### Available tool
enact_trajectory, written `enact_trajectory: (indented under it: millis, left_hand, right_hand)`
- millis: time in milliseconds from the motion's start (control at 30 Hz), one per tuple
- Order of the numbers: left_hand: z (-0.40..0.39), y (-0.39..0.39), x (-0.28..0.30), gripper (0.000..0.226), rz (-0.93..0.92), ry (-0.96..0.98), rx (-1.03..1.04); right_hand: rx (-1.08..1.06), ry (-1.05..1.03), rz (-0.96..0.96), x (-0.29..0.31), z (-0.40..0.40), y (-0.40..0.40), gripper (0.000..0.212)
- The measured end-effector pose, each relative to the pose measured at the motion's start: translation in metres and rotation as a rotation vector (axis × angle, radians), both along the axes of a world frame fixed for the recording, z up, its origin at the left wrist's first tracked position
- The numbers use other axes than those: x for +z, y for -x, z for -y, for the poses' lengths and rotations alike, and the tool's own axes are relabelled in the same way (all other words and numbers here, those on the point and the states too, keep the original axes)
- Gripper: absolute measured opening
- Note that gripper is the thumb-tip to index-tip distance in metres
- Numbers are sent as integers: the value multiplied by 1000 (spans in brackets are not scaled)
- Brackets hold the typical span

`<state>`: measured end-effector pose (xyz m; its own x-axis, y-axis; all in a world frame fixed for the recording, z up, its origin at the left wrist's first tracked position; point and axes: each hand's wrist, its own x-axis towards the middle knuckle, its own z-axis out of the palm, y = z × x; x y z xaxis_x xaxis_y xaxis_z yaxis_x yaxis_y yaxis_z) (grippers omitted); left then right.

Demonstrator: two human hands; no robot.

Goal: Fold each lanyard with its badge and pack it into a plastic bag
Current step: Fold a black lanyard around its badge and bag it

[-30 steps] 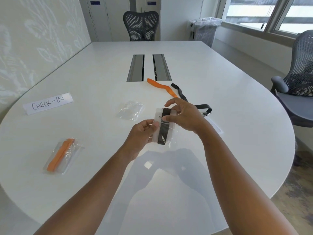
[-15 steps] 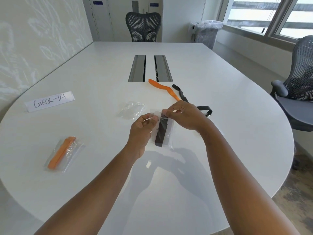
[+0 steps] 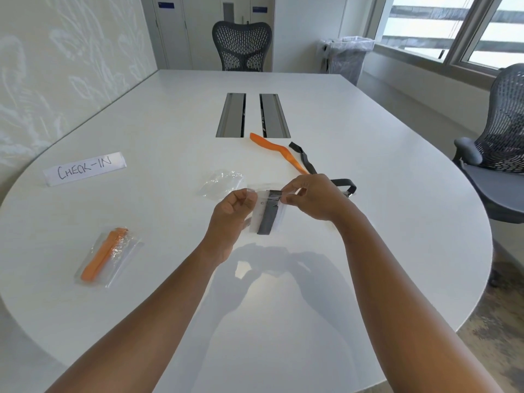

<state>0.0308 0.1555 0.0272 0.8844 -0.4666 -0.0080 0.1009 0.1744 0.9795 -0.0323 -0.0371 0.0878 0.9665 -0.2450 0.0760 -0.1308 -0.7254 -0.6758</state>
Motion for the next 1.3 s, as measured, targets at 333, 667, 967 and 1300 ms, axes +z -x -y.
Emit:
enact_trajectory:
  millis: [333, 667, 967, 1300]
  left_hand:
    - [-5, -2, -9, 5, 138, -84, 69]
    - [-6, -3, -9, 7, 84, -95, 125]
    - [-8, -3, -13, 3, 50, -83, 127]
    - [-6, -1, -16, 9, 50, -166, 99]
  right_hand:
    - [2, 102, -52, -5, -3, 1, 9]
    - [-45, -27, 69, -10, -4, 4, 12]
    - [-73, -184, 81, -23, -8, 6, 16]
    - [3, -74, 46, -36, -19, 5, 32]
